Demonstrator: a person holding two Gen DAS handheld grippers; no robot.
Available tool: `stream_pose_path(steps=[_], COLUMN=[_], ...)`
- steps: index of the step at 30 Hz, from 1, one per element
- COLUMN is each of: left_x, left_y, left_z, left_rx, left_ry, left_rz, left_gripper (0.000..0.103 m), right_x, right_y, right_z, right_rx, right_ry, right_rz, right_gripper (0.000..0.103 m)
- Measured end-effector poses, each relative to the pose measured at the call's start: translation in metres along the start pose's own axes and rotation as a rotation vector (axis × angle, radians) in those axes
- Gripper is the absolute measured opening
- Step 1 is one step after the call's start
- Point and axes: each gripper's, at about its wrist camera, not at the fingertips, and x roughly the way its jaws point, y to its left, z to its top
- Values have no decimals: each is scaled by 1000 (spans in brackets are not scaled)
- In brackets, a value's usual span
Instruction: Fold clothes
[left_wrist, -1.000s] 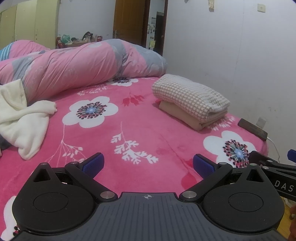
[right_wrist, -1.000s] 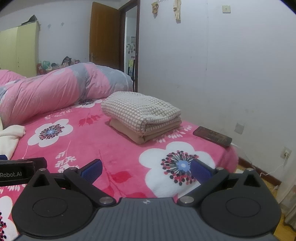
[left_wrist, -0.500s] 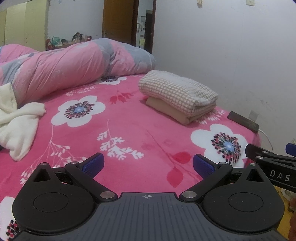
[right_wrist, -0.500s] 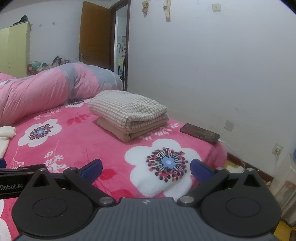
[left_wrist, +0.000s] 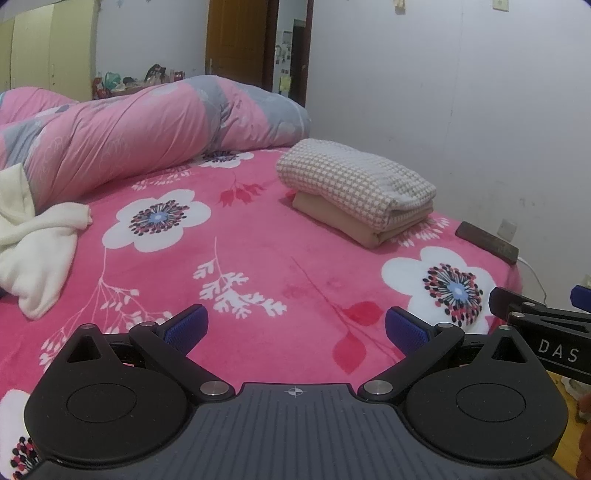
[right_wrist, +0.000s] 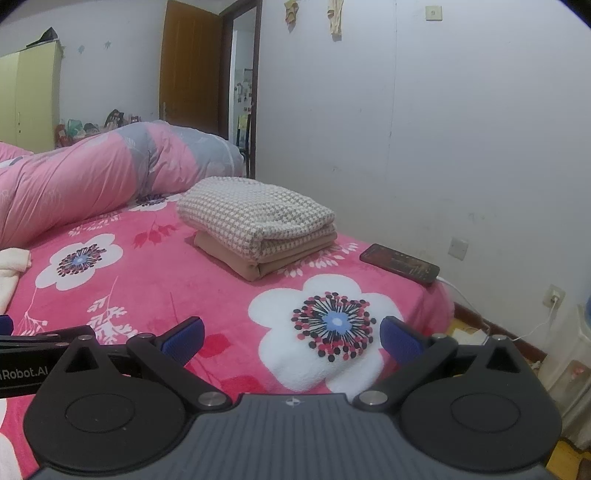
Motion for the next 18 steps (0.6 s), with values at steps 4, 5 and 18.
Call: stream_pose_path(steps=[4,5,18], left_x=[0,0,-1], left_y=[1,1,3], left_z=[-1,-1,0], left_rx=[0,-1,-3], left_ry=[1,0,-5], left_rz=[2,2,6], left_gripper=[103,103,103], right_x=[0,0,1], right_y=[1,1,3], right_z=[-1,-1,0], right_rx=[-2,-3,-10], right_ry=[1,2,1], right_rz=[0,-1,3], right_gripper=[103,103,103])
